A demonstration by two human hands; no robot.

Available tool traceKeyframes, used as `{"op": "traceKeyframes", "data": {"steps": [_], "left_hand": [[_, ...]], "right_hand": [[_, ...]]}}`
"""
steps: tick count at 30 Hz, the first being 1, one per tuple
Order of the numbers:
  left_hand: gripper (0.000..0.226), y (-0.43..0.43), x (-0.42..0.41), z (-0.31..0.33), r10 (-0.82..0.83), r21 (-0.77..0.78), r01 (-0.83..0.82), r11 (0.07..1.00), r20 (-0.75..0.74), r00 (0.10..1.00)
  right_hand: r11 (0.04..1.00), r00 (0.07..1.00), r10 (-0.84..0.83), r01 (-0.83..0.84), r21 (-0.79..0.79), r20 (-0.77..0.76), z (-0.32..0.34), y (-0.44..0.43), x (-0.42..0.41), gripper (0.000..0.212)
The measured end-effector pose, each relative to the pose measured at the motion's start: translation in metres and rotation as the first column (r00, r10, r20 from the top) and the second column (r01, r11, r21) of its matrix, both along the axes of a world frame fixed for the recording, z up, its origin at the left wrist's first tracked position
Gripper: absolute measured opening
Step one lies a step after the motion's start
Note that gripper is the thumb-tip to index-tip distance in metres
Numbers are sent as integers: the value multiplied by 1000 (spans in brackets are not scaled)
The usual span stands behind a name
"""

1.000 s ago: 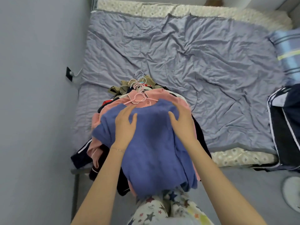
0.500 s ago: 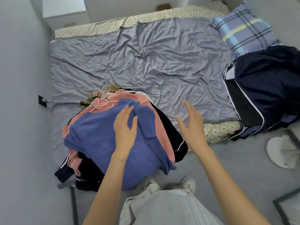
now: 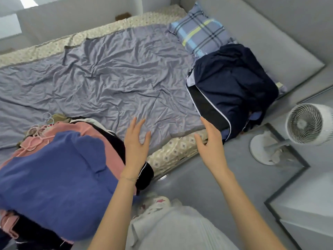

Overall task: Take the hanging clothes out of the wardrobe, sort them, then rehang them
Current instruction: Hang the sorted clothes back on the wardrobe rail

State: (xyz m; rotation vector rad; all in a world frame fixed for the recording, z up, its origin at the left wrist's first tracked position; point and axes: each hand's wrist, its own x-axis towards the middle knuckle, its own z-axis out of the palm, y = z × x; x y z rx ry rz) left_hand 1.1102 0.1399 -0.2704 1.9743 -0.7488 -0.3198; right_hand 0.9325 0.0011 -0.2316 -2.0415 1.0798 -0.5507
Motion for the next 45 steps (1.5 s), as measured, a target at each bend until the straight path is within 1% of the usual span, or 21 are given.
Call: {"op": "traceKeyframes", "data": {"steps": [4, 7, 8, 11, 18, 23, 27, 29, 33, 37, 40, 45], "left_hand": [[43, -58, -17, 3, -46, -7, 46, 999, -22, 999], [43, -103, -22, 2, -79, 1, 79, 997, -14, 997], [43, -129, -24, 0, -90, 1, 90, 996, -14, 996], [43, -160, -22, -4, -100, 1, 101, 995, -14, 995], [44, -319, -3, -28, -124, -4, 124, 992, -47, 991], [45, -409, 17, -29, -146, 38, 148, 988, -54, 988], [45, -460, 31, -27, -140, 51, 142, 989, -37, 989], [45, -482, 37, -30, -128, 64, 129, 990, -33, 991], [46, -523, 44, -42, -88, 126, 97, 987, -71, 994], [46, -568, 59, -60, -34, 189, 40, 981, -35, 999], [47, -604, 72, -80, 45, 243, -38, 969, -23, 999], [47, -658, 82, -115, 188, 281, -159, 947, -78, 979]], "right_hand": [[999, 999, -54, 54, 4, 5, 2, -55, -27, 51], [998, 998, -64, 64, -23, -7, 0, -98, -35, 51], [997, 997, -72, 72, -22, -12, -2, -122, -38, 51], [998, 999, -41, 40, -48, -25, -1, -151, -35, 50], [999, 997, -26, 23, -32, -70, -13, -292, -24, 48], [999, 994, 23, -27, -31, -105, -12, -380, -1, 47], [998, 992, 59, -62, -25, -111, -15, -435, 17, 47], [995, 988, 87, -92, -37, -130, -18, -463, 28, 47], [985, 968, 163, -171, -26, -190, -29, -523, 52, 48], [965, 941, 258, -263, 10, -220, -49, -591, 85, 50], [938, 909, 345, -346, 40, -232, -74, -641, 112, 50], [877, 827, 475, -474, 81, -302, -126, -714, 152, 52]]}}
